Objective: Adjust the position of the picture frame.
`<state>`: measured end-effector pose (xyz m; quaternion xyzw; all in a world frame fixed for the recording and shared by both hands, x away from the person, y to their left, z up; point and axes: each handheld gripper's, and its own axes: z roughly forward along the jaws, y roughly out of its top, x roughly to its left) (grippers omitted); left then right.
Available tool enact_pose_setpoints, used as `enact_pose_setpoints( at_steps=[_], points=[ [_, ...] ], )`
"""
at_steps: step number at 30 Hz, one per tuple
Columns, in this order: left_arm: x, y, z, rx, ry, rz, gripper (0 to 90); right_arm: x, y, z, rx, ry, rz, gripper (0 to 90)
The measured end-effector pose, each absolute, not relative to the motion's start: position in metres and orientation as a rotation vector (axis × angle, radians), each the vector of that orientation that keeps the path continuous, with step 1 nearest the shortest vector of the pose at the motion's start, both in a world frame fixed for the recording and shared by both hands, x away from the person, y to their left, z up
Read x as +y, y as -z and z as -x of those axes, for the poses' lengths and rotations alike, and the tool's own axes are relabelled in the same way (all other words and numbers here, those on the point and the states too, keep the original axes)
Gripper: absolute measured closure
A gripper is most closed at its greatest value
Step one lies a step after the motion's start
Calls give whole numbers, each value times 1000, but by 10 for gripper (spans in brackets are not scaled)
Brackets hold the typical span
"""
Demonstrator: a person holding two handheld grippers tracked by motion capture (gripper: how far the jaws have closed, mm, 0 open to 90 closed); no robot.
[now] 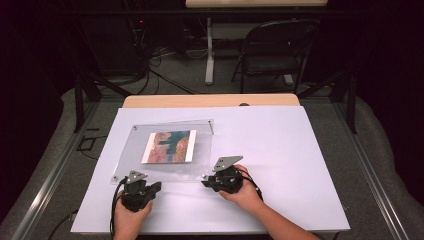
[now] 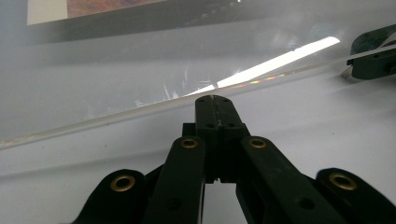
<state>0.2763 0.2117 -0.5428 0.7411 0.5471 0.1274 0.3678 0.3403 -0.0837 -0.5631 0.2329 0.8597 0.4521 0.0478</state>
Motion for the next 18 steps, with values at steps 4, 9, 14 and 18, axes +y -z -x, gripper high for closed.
enact_pose_setpoints(
  at_steps=[4, 9, 14, 18],
  points=[
    [215, 543, -276, 1419, -334, -1897, 900, -82, 561, -336, 2599, -1329, -660, 828],
    [224, 542, -275, 1447, -351, -1893, 900, -84, 560, -335, 2592, -1343, -675, 828],
    [236, 544, -277, 1492, -349, -1885, 900, -89, 559, -338, 2589, -1358, -692, 825],
    [240, 546, -280, 1514, -341, -1877, 900, -91, 558, -339, 2587, -1360, -706, 824]
  ],
)
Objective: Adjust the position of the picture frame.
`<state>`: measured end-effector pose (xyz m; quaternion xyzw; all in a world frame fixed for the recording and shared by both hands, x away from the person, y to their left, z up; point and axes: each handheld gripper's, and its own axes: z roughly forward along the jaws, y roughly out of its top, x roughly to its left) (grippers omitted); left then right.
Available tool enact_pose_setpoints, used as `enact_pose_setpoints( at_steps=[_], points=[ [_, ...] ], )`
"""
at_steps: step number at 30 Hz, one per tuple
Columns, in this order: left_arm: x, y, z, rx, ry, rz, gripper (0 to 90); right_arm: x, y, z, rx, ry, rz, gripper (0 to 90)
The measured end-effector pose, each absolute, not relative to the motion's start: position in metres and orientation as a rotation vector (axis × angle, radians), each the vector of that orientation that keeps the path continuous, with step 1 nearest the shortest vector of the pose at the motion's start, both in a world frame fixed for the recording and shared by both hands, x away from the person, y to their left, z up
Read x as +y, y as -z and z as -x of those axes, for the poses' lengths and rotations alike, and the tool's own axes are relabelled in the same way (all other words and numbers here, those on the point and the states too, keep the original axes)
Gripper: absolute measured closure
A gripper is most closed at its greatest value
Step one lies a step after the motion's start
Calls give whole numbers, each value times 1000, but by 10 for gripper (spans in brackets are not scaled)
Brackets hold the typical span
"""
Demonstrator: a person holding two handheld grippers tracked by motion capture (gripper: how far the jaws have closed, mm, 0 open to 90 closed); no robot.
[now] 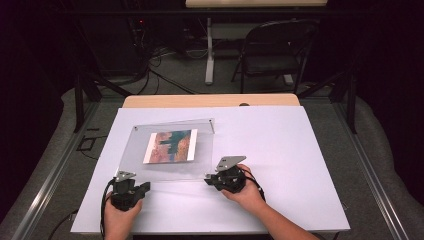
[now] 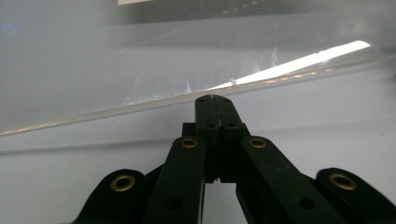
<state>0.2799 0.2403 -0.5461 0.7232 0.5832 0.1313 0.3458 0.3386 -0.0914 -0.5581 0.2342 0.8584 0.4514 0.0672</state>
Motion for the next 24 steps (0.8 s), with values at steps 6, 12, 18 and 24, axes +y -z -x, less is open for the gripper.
enact_pose_setpoints(
  at_steps=[6, 12, 18, 24],
  points=[
    [243, 548, -284, 1538, -312, -1857, 900, -94, 558, -338, 2575, -1371, -712, 830],
    [244, 549, -289, 1559, -297, -1838, 900, -94, 556, -333, 2564, -1361, -678, 842],
    [243, 549, -293, 1567, -295, -1849, 900, -94, 556, -323, 2581, -1326, -623, 851],
    [242, 546, -304, 1571, -331, -1853, 900, -91, 555, -318, 2583, -1344, -613, 854]
  ],
)
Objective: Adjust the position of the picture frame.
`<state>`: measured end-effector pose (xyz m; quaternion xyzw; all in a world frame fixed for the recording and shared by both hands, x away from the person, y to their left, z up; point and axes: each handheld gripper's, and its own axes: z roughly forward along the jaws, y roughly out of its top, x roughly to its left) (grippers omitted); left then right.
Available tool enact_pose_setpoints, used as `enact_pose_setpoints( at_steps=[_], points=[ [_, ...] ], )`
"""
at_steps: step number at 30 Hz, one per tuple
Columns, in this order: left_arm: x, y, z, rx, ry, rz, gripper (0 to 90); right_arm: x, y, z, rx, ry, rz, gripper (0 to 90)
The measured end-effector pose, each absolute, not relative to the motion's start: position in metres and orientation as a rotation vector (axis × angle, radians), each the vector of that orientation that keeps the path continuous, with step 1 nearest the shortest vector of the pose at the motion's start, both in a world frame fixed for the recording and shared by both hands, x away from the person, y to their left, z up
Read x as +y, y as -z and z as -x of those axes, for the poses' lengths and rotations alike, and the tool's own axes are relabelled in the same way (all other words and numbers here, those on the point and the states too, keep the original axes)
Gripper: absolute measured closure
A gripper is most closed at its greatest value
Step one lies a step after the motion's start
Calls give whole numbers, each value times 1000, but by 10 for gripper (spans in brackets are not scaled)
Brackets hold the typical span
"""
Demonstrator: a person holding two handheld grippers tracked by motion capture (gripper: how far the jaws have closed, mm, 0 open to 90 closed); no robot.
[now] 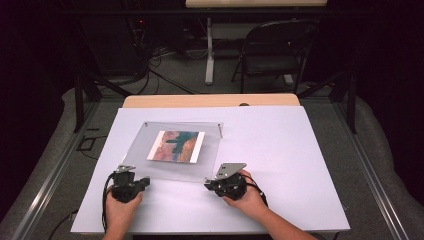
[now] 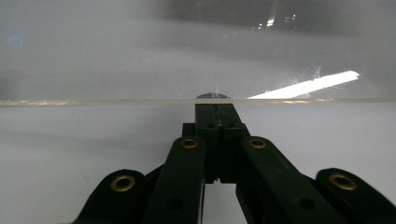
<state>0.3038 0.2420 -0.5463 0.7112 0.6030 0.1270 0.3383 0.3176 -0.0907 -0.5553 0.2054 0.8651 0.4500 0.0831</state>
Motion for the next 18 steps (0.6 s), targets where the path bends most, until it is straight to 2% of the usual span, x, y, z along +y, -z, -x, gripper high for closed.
enact_pose_setpoints(
  at_steps=[18],
  points=[
    [227, 540, -359, 1551, -363, -1858, 900, -85, 553, -311, 2547, -1422, -692, 858]
  ],
)
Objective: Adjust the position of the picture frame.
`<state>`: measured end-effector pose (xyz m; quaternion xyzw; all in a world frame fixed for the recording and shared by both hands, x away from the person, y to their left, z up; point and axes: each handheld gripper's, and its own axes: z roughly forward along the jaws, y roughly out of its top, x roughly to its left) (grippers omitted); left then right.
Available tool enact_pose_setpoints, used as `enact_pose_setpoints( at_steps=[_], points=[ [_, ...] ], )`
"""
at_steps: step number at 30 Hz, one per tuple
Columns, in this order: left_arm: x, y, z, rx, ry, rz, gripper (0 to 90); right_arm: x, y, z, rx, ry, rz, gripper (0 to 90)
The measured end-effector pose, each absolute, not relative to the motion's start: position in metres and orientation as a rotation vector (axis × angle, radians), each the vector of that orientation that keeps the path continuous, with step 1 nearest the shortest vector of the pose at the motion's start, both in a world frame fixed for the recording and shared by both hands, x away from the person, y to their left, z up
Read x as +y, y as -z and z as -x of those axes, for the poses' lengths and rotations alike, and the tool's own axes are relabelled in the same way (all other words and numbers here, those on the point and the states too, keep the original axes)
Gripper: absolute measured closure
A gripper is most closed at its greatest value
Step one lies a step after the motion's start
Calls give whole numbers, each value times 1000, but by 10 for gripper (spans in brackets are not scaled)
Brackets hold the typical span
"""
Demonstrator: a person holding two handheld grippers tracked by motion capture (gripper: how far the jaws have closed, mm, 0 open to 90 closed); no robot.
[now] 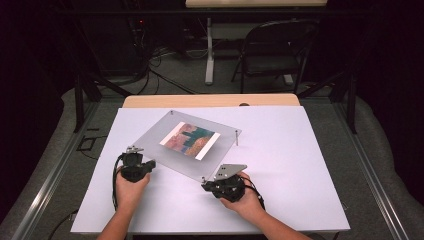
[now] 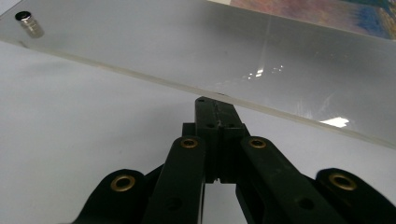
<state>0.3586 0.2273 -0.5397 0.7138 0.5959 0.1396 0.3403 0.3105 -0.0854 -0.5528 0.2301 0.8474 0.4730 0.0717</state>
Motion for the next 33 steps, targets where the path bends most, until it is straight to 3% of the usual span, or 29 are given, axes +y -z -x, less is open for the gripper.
enact_pose_setpoints(
  at_steps=[11, 18, 33],
  points=[
    [225, 547, -354, 1512, -372, -1878, 893, -78, 555, -309, 2565, -1398, -704, 855],
    [226, 545, -336, 1486, -382, -1885, 767, -70, 564, -311, 2609, -1397, -715, 830],
    [205, 541, -290, 1344, -338, -1885, 472, -120, 543, -301, 2533, -1418, -839, 536]
  ],
)
